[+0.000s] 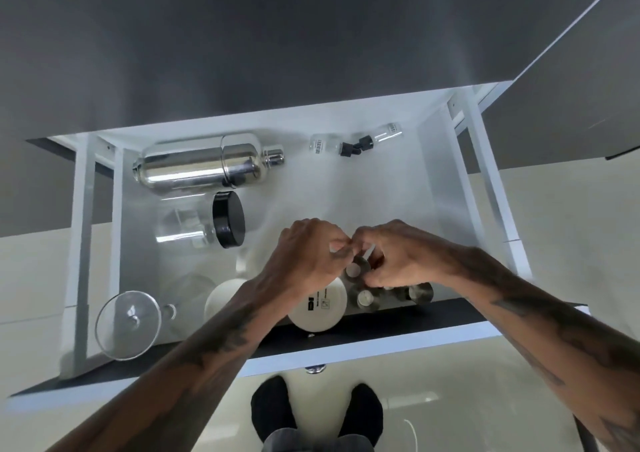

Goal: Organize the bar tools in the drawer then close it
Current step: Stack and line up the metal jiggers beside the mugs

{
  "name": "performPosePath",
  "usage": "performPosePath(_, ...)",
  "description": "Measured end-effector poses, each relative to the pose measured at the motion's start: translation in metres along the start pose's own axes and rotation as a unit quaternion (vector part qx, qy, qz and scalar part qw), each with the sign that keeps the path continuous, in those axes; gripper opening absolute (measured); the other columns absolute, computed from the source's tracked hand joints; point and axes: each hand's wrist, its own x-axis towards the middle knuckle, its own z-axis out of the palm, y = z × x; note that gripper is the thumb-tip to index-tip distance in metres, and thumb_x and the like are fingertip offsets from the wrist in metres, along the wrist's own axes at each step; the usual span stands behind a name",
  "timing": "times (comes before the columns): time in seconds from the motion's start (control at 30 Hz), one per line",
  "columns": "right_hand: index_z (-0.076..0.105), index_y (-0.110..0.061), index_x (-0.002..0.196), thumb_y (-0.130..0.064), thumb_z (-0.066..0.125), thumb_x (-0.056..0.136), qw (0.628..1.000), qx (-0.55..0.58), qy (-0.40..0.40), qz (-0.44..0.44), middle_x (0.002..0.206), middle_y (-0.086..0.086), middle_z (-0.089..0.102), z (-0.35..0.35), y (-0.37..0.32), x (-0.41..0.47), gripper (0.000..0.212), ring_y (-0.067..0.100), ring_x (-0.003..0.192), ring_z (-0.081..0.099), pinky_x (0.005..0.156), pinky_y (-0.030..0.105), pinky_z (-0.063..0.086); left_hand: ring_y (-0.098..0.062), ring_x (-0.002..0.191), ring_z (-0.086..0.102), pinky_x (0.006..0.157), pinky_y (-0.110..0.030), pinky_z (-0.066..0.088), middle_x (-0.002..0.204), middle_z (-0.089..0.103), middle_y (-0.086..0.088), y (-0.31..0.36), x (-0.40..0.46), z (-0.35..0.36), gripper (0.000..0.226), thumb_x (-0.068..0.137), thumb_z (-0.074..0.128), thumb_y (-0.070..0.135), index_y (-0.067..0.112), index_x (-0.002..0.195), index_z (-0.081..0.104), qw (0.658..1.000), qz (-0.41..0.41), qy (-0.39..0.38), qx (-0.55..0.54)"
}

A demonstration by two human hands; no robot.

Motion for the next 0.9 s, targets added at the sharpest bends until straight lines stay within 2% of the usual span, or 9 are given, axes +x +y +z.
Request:
performPosePath(0.1,0.058,-0.027,0.12,-0.025,0.069,0.086,0.998,0.029,0.059,0.016,0.123,-0.007,0.063,-0.011,0.012,-0.017,0.035,0.01,0.099,0.068,0.084,0.029,0.058,-0.013,0.102,0.07,0.097,-0.033,0.05,0.106,0.078,0.0,-0.001,0.003,0.004,0.022,0.09,0.067,0.028,0.015,0.104,0.077,0.999,0.017,0.0,0.037)
performPosePath(0.17,0.058,-0.024,0.122,-0.025,0.062,0.091,0.993,0.005,0.103,0.06,0.128,-0.003,0.062,-0.017,0.028,-0.037,0.031,0.014,0.104,0.066,0.085,0.028,0.055,-0.015,0.108,0.066,0.105,-0.038,0.043,0.11,0.076,0.001,-0.005,0.004,0.007,0.027,0.089,0.068,0.03,0.016,0.111,0.075,0.997,0.036,0.0,0.07)
performPosePath(0.2,0.058,-0.024,0.123,-0.024,0.062,0.091,0.991,-0.02,0.091,0.095,0.129,-0.001,0.061,-0.016,0.037,-0.046,0.031,0.016,0.105,0.064,0.084,0.027,0.053,-0.016,0.11,0.062,0.108,-0.039,0.038,0.111,0.076,0.002,-0.007,0.004,0.008,0.03,0.088,0.069,0.033,0.018,0.114,0.073,0.995,0.049,-0.003,0.091)
performPosePath(0.3,0.066,-0.032,0.113,-0.023,0.068,0.088,0.985,-0.018,0.032,0.17,0.119,-0.004,0.066,0.002,0.057,-0.063,0.027,0.014,0.098,0.065,0.077,0.026,0.056,-0.014,0.113,0.055,0.106,-0.035,0.025,0.109,0.073,0.005,-0.006,0.0,0.014,0.031,0.087,0.069,0.035,0.028,0.117,0.07,0.986,0.103,0.007,0.132)
performPosePath(0.43,0.075,-0.025,0.086,-0.027,0.076,0.082,0.977,0.022,0.104,0.182,0.087,-0.002,0.071,0.006,0.057,-0.057,0.004,0.017,0.077,0.069,0.064,0.032,0.058,-0.015,0.118,0.049,0.104,-0.033,0.02,0.113,0.067,0.008,0.006,-0.003,0.026,0.029,0.084,0.069,0.033,0.033,0.113,0.071,0.97,0.184,0.0,0.16)
performPosePath(0.53,0.074,-0.018,0.086,-0.025,0.077,0.081,0.977,0.026,0.126,0.173,0.074,-0.003,0.067,0.004,0.052,-0.052,0.009,0.015,0.066,0.067,0.05,0.02,0.045,-0.017,0.116,0.05,0.102,-0.032,0.019,0.108,0.067,0.007,0.016,-0.003,0.039,0.025,0.085,0.066,0.037,0.032,0.108,0.073,0.961,0.208,-0.013,0.18)
performPosePath(0.6,0.073,-0.015,0.087,-0.024,0.076,0.081,0.974,0.029,0.134,0.18,0.076,-0.001,0.069,0.006,0.049,-0.048,0.011,0.014,0.066,0.068,0.05,0.02,0.047,-0.018,0.112,0.054,0.102,-0.034,0.024,0.104,0.069,0.007,0.018,-0.002,0.045,0.021,0.086,0.066,0.037,0.031,0.105,0.074,0.965,0.202,-0.004,0.167)
performPosePath(0.73,0.073,-0.008,0.087,-0.017,0.077,0.081,0.955,0.035,0.211,0.205,0.081,0.007,0.074,0.0,0.049,-0.042,0.011,0.02,0.068,0.073,0.063,0.034,0.063,-0.018,0.108,0.056,0.1,-0.032,0.024,0.094,0.073,0.006,0.017,0.0,0.05,0.019,0.085,0.068,0.025,0.027,0.102,0.075,0.967,0.191,-0.002,0.166)
performPosePath(0.9,0.073,-0.007,0.09,-0.022,0.075,0.082,0.962,-0.026,0.235,0.138,0.08,0.006,0.074,-0.01,0.032,-0.03,0.017,0.018,0.067,0.07,0.061,0.028,0.06,-0.018,0.099,0.063,0.103,-0.034,0.031,0.082,0.074,0.006,0.011,-0.004,0.052,0.021,0.078,0.075,0.022,0.025,0.099,0.075,0.964,0.224,0.022,0.144)
